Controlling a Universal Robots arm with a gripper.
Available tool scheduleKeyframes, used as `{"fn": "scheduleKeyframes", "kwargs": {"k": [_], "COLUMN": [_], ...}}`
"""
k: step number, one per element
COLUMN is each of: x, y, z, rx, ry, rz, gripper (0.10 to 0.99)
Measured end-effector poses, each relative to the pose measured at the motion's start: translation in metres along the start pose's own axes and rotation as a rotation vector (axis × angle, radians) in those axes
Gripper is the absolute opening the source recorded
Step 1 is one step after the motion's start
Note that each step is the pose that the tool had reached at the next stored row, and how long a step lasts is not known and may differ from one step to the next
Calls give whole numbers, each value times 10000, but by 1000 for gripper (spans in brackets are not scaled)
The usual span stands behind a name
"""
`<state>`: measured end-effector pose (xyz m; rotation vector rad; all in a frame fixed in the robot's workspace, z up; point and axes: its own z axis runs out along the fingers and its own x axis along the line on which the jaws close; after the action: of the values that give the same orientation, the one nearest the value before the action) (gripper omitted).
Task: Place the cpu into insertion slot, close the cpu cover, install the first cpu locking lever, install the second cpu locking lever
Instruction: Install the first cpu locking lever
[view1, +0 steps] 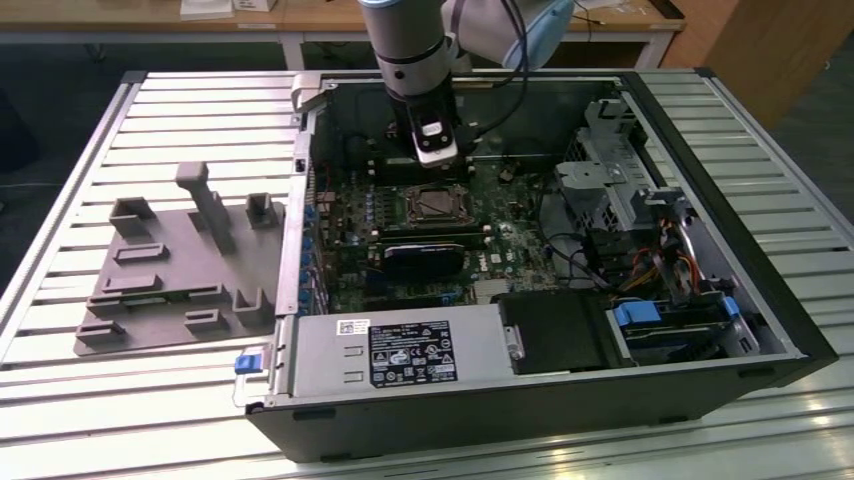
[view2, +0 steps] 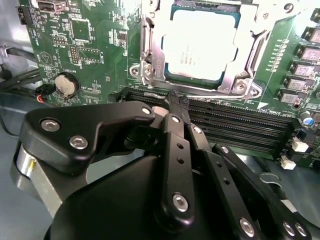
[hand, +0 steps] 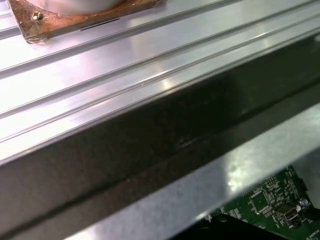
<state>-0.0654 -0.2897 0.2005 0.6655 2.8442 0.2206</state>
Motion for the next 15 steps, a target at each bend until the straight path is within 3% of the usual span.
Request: {"fn": "scheduleKeyframes", "kwargs": {"k": [15], "x": [8], "y": [-9], "z": [47], "rx": [80], "ry": [-50], "rz": [87], "gripper": [102]}}
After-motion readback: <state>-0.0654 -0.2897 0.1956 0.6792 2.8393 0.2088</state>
